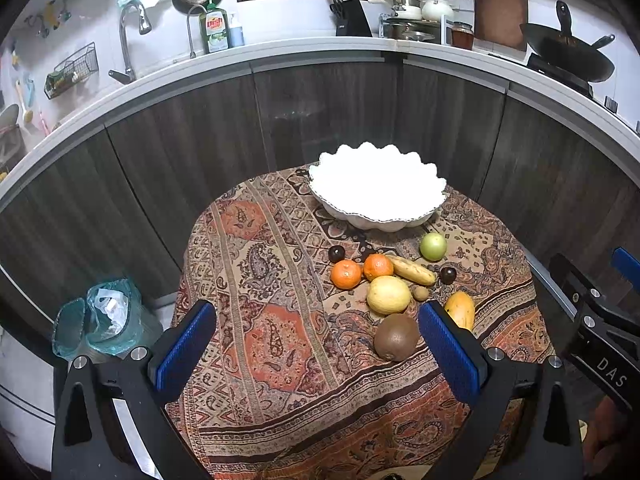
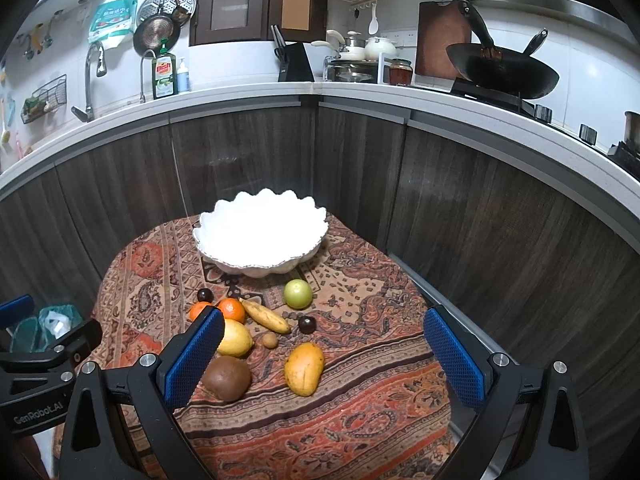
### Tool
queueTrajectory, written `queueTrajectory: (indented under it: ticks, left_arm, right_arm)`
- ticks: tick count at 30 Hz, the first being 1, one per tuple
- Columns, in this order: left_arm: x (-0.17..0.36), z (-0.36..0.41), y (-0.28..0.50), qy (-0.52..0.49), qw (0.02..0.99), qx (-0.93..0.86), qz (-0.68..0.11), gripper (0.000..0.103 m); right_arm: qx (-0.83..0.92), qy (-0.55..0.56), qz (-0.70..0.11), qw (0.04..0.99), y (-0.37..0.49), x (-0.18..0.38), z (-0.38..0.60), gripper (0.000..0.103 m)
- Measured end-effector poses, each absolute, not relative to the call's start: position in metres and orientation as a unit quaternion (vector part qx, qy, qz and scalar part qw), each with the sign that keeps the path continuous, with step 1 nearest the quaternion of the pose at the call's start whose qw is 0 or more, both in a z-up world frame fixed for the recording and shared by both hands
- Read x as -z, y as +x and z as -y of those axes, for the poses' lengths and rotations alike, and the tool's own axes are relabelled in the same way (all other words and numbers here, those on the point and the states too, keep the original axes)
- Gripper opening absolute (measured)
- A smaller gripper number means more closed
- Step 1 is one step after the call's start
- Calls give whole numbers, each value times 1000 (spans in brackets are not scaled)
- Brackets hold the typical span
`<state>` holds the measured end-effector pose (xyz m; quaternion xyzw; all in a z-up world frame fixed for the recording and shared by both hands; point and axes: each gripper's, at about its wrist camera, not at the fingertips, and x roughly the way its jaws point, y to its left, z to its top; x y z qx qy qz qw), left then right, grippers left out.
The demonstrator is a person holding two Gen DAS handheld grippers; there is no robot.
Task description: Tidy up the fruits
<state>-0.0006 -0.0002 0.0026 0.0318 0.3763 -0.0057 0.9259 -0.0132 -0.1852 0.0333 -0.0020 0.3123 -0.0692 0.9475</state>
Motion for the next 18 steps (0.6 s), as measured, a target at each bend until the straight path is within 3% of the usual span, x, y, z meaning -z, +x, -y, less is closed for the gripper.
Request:
queueTrajectory:
  ticks: [18]
  left_arm:
    - [-1, 2, -1, 33, 926, 5, -376, 103]
  right_arm:
    - [71, -1, -312, 947, -15, -32, 186, 101]
